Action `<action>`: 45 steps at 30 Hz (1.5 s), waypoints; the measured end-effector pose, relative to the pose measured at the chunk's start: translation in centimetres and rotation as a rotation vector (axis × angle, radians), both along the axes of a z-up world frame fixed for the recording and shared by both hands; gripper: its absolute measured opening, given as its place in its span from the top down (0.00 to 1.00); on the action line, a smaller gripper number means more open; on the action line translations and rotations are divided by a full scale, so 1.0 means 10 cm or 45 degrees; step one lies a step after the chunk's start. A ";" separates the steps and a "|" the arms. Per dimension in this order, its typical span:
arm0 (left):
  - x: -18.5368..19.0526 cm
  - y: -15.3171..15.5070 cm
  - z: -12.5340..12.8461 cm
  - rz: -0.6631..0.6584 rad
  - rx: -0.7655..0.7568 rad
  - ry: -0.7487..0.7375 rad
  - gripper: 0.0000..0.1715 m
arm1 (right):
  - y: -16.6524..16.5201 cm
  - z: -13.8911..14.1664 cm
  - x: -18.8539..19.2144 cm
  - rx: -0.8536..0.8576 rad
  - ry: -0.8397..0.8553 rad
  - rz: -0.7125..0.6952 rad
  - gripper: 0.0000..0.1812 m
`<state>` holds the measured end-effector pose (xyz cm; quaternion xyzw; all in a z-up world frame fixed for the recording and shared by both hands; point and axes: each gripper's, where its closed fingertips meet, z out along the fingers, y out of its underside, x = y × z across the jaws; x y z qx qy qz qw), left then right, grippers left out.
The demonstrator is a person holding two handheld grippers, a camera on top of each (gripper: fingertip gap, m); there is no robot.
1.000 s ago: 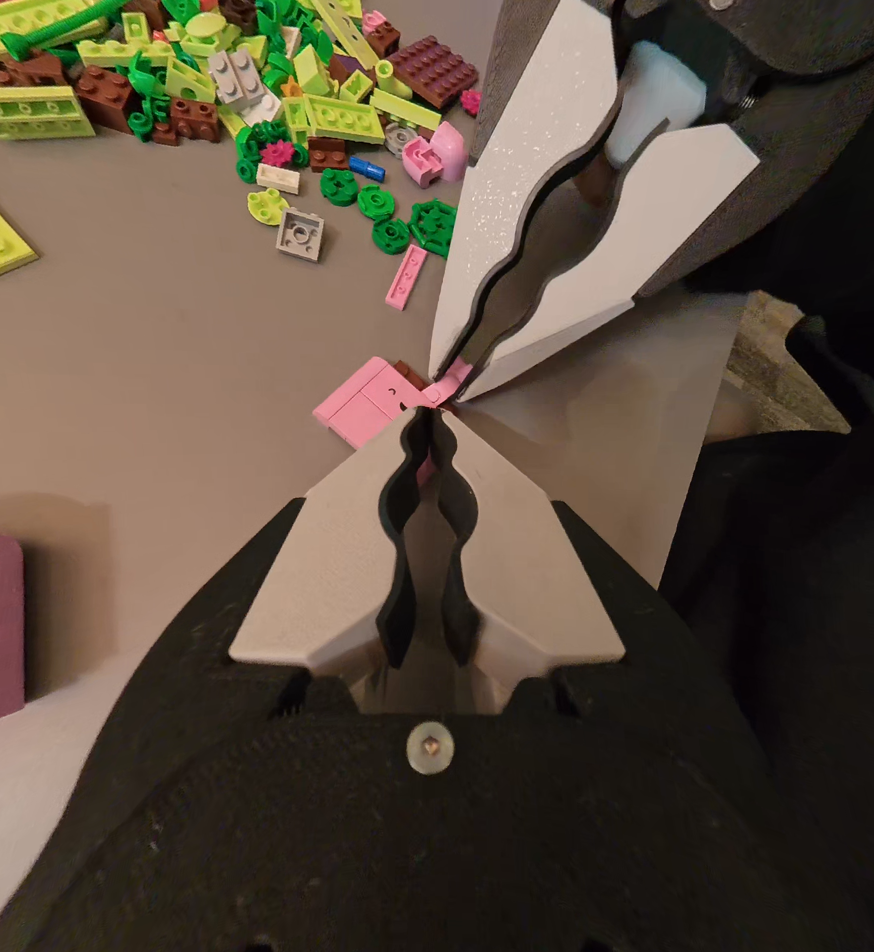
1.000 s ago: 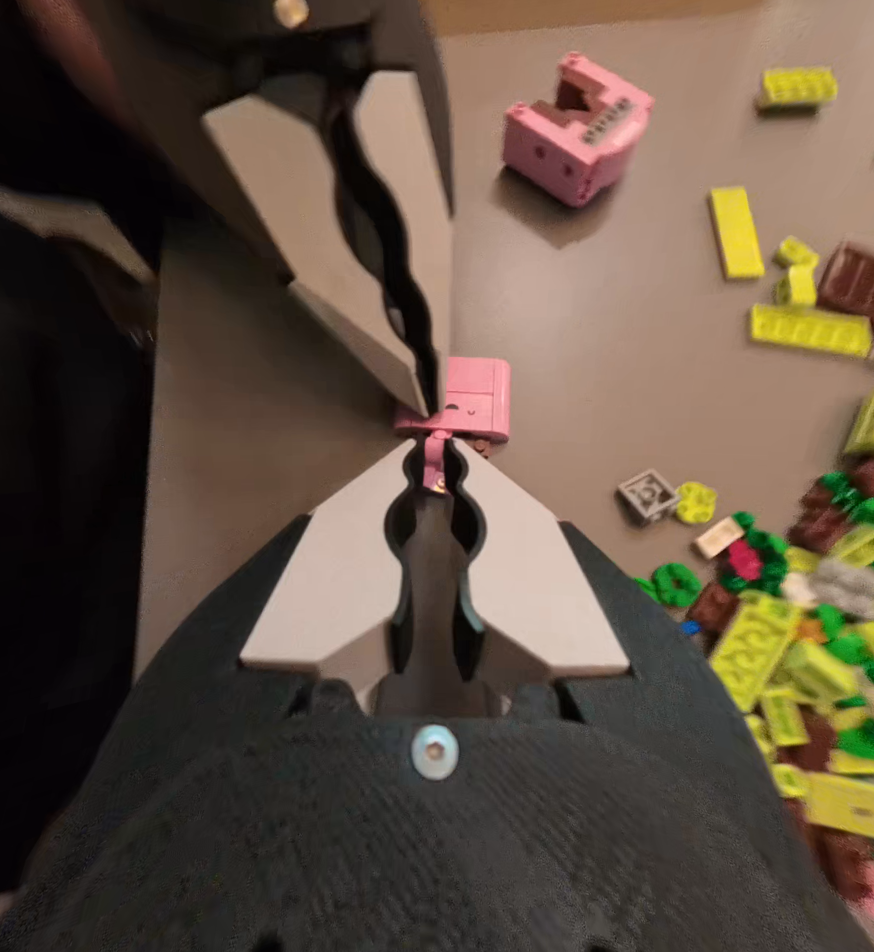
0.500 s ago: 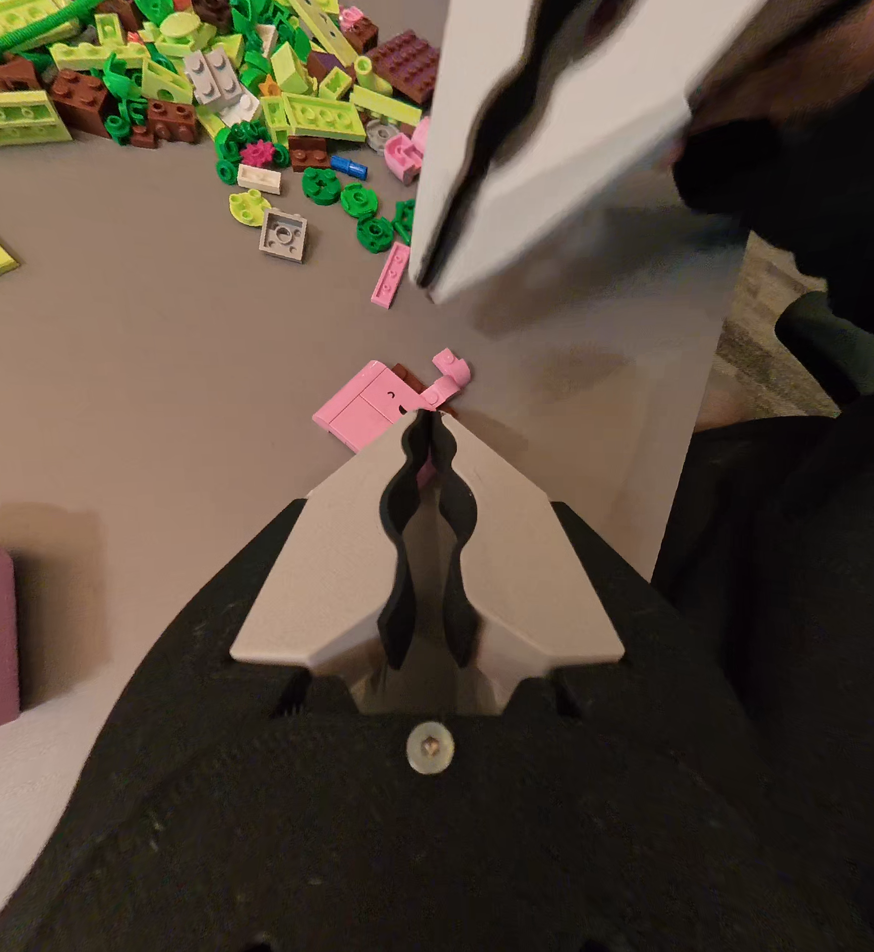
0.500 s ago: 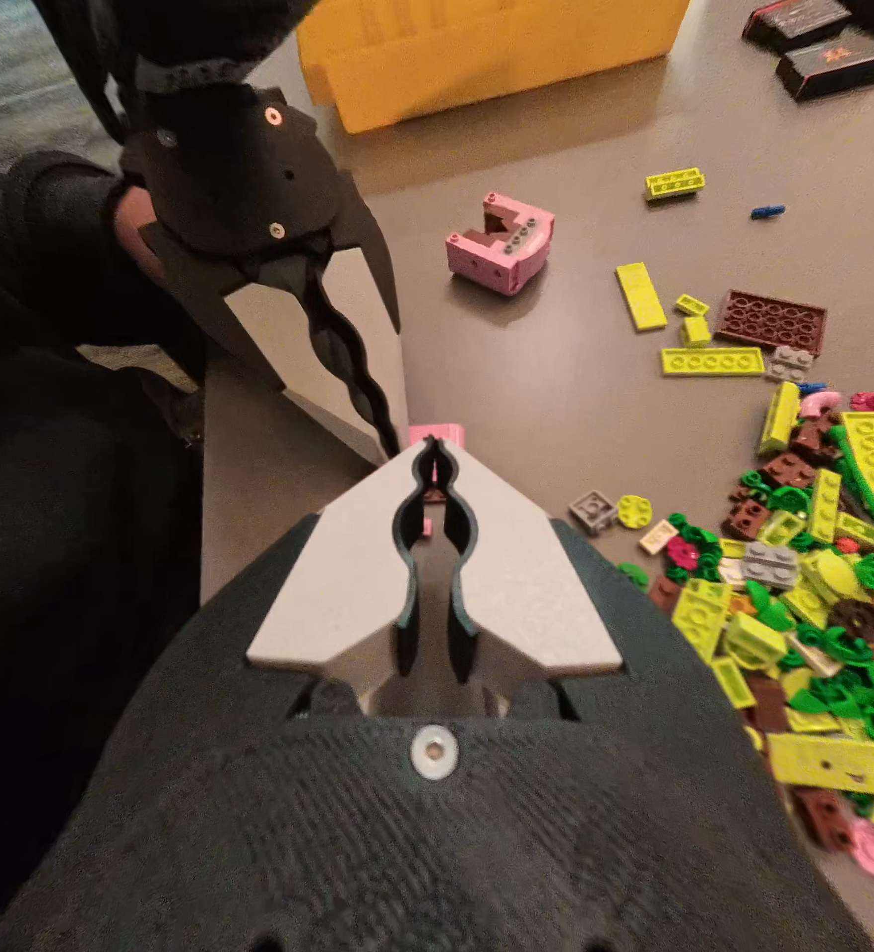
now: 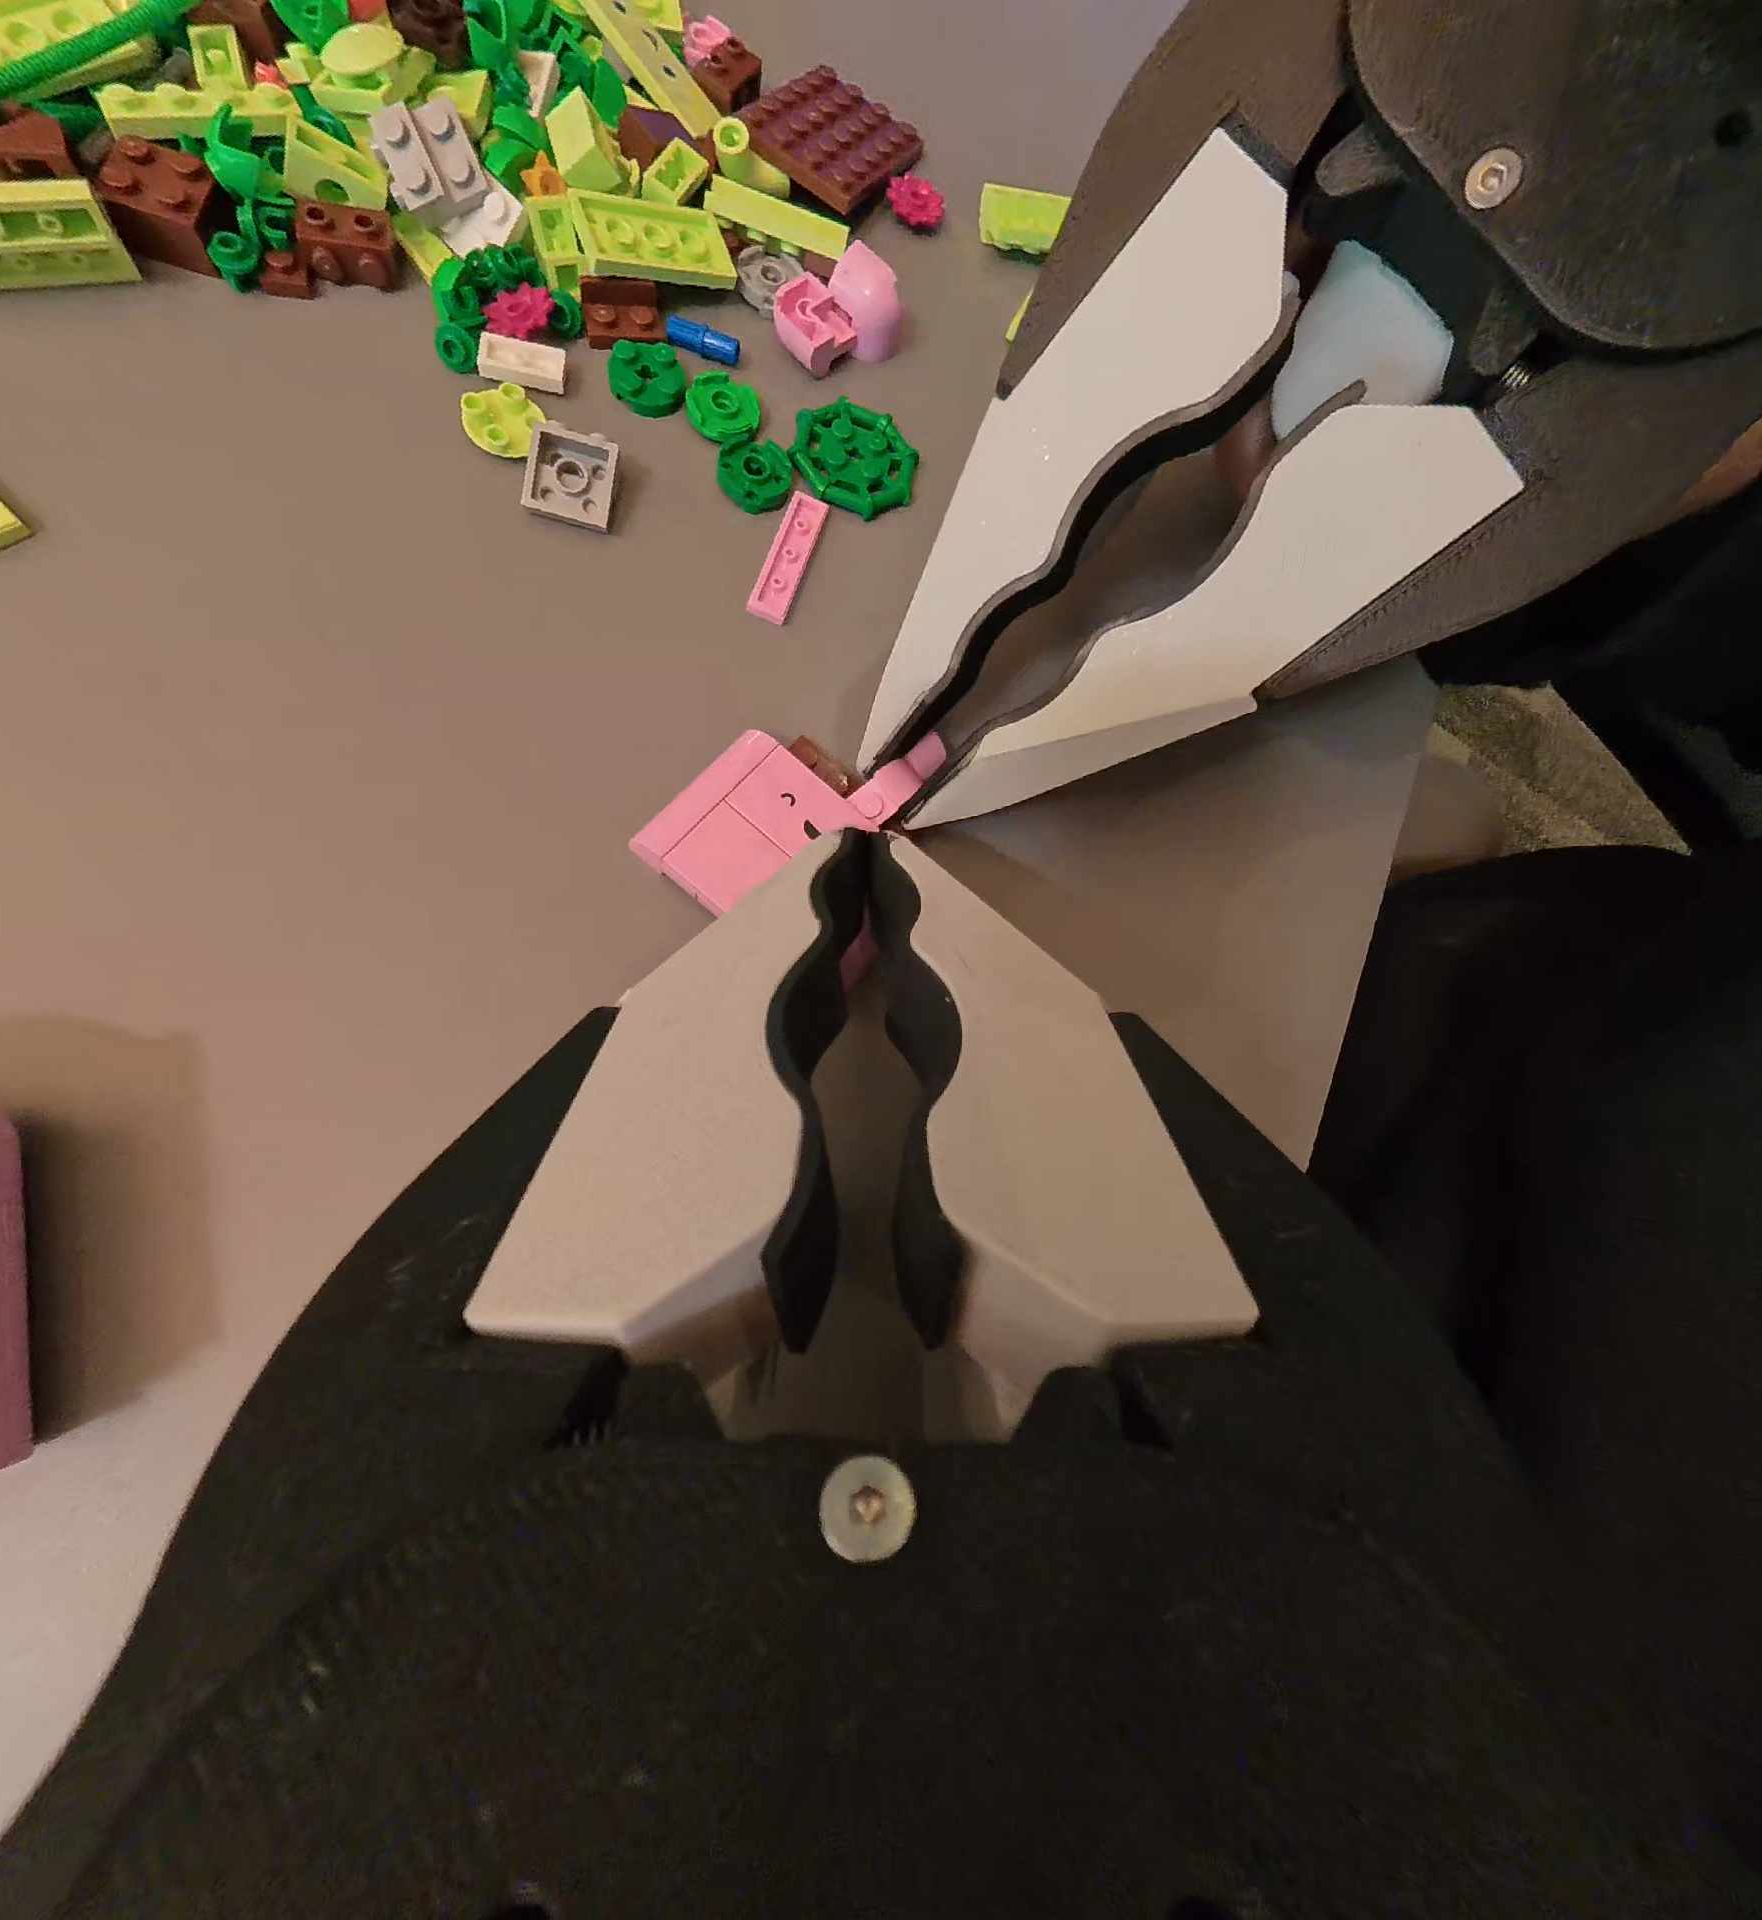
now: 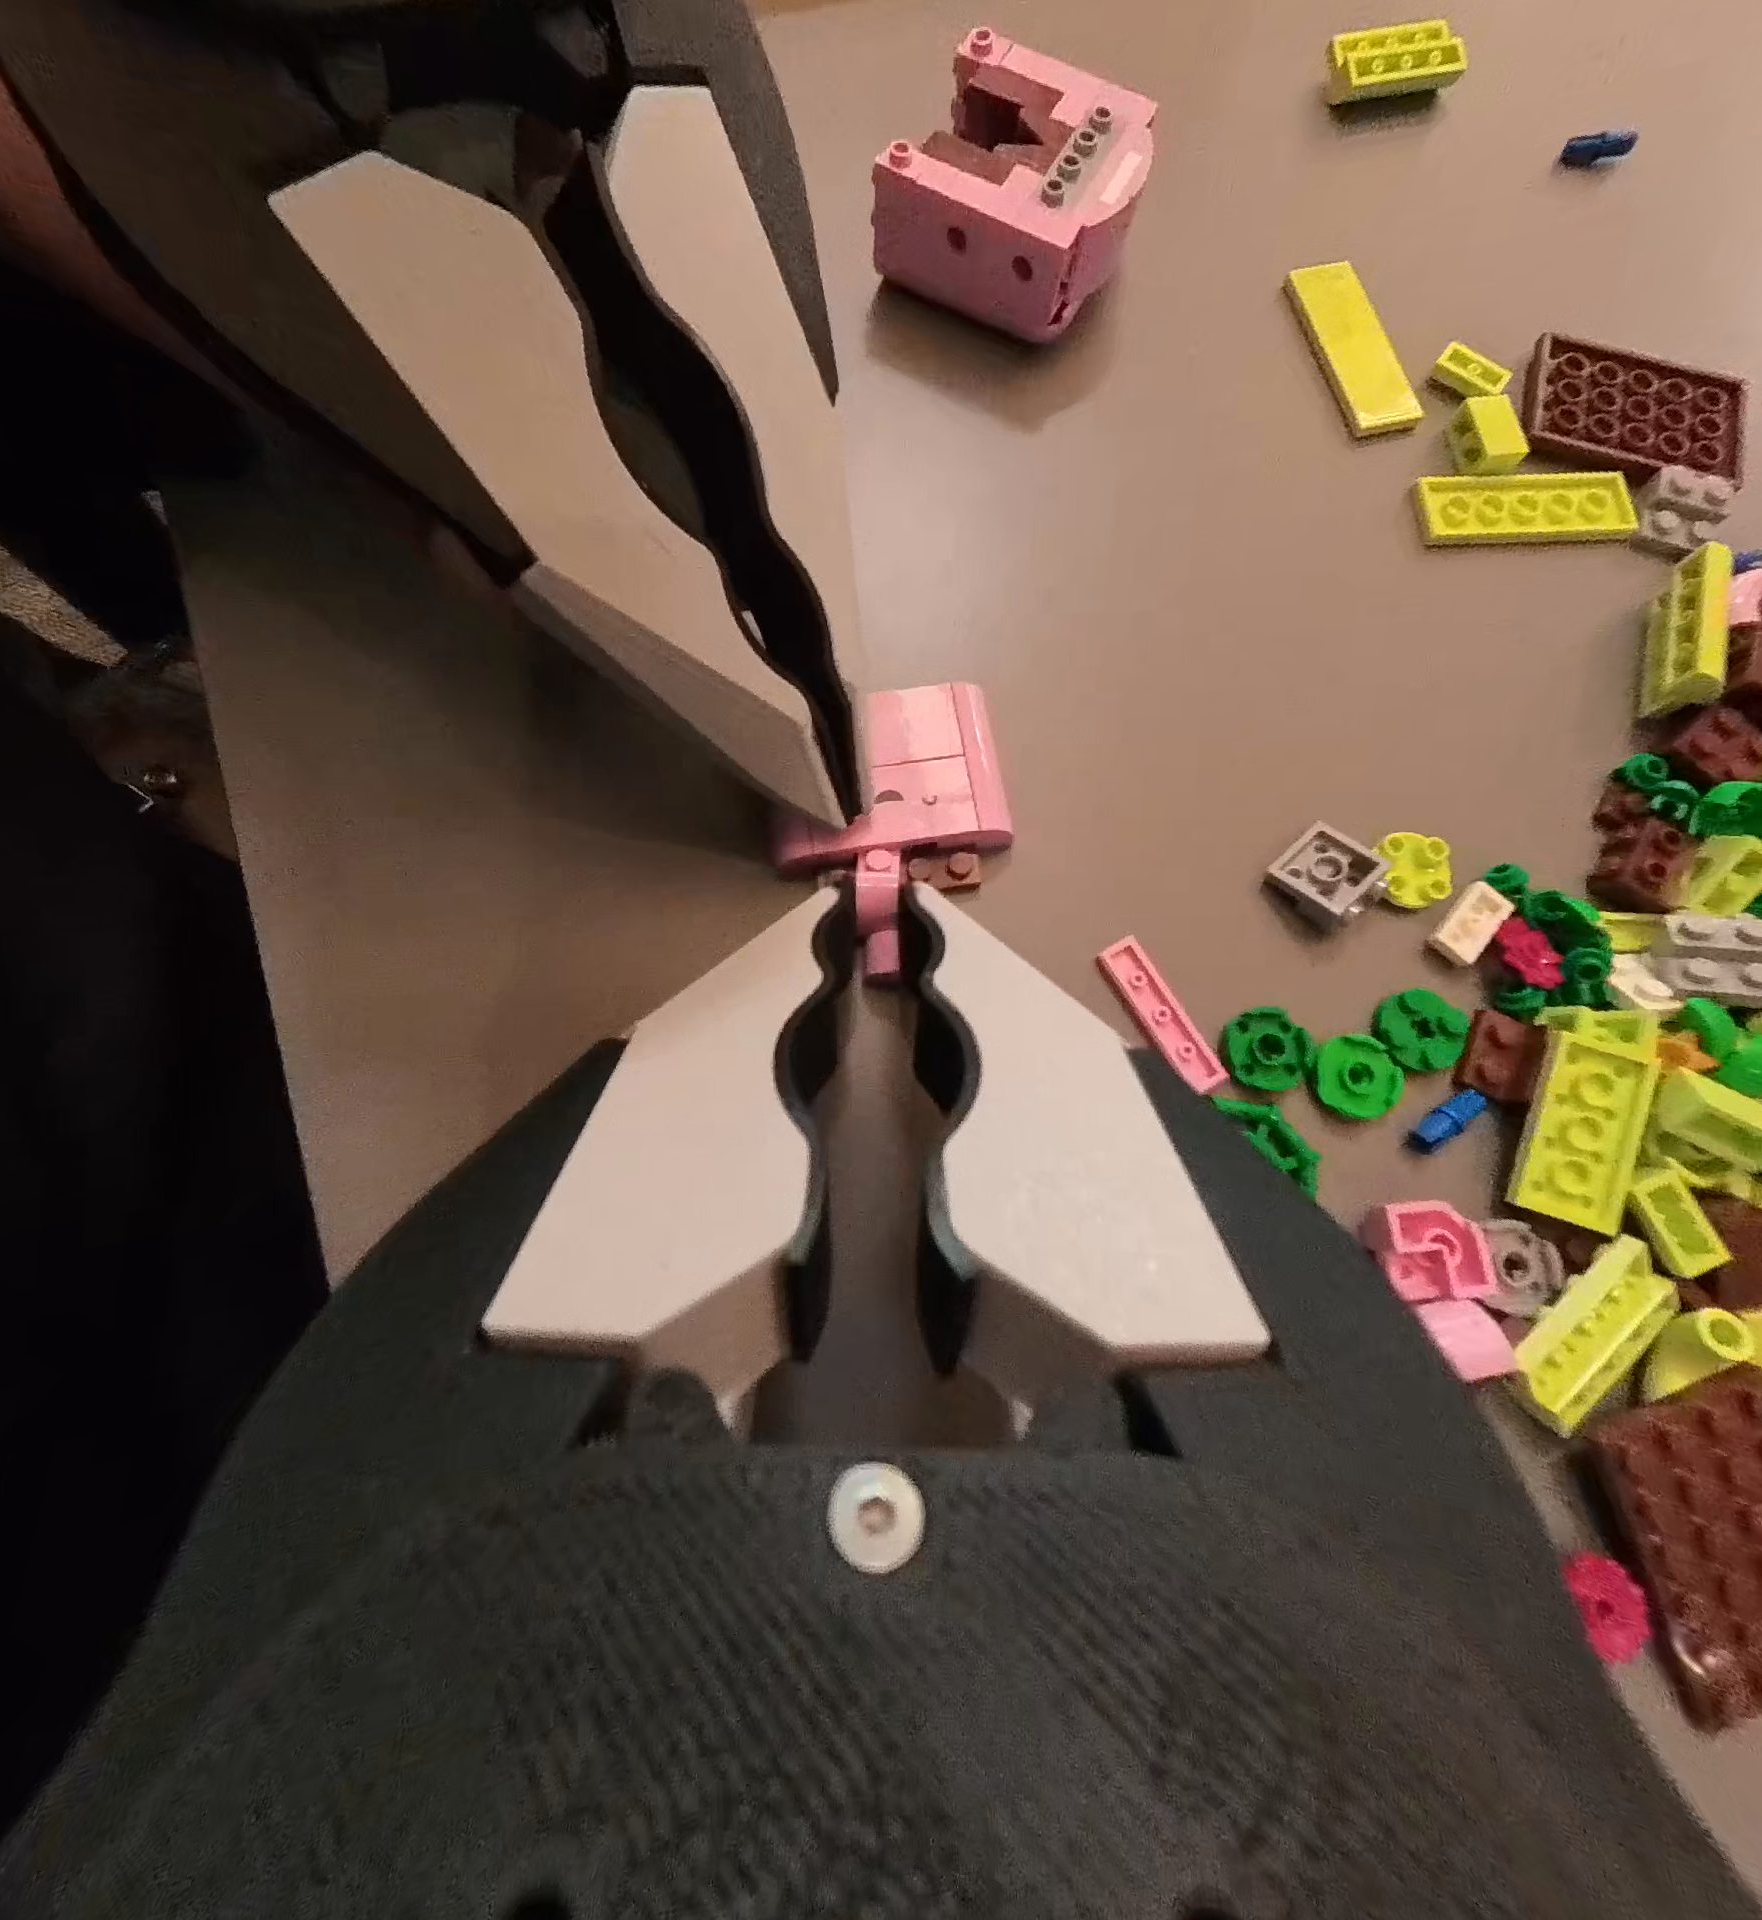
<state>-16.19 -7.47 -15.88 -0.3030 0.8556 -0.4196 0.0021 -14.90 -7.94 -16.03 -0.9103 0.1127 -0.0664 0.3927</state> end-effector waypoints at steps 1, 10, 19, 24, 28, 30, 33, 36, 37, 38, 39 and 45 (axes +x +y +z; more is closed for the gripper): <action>0.00 0.00 0.00 -0.003 0.000 0.001 0.96 | 0.00 0.00 0.00 -0.011 0.007 0.011 0.98; 0.03 -0.03 0.00 -0.027 -0.007 0.006 0.96 | -0.01 0.00 -0.01 0.176 0.611 -0.028 0.97; 0.04 0.07 0.00 -0.004 0.003 -0.003 0.96 | -0.01 0.33 0.09 0.376 0.722 -0.027 0.98; 0.05 0.07 0.00 0.005 0.010 -0.015 0.96 | -0.11 0.36 0.17 0.208 0.341 -0.085 0.97; 0.04 0.06 0.00 0.004 -0.009 0.008 0.97 | -0.34 0.15 0.30 0.129 0.236 -0.227 0.97; 0.04 0.06 0.01 0.005 -0.012 0.010 0.97 | -0.39 0.07 0.28 0.117 0.202 -0.264 0.97; 0.04 0.06 0.01 0.004 -0.007 0.002 0.97 | -0.44 0.03 0.27 0.090 0.135 -0.308 0.98; 0.04 0.06 0.01 0.006 -0.010 0.005 0.97 | -0.56 0.04 0.36 0.056 0.024 -0.389 0.97; 0.05 0.06 0.01 0.007 -0.010 0.004 0.97 | -0.61 0.04 0.41 0.038 -0.008 -0.421 0.95; 0.05 0.06 0.01 0.007 -0.010 0.003 0.97 | -0.66 0.04 0.43 0.020 -0.025 -0.439 0.91; 0.05 0.07 0.01 0.008 -0.010 0.003 0.97 | -0.69 0.05 0.42 0.008 -0.027 -0.444 0.90; 0.07 0.09 0.02 0.037 -0.008 -0.004 0.98 | -0.69 0.25 0.34 0.103 -0.082 -0.418 0.89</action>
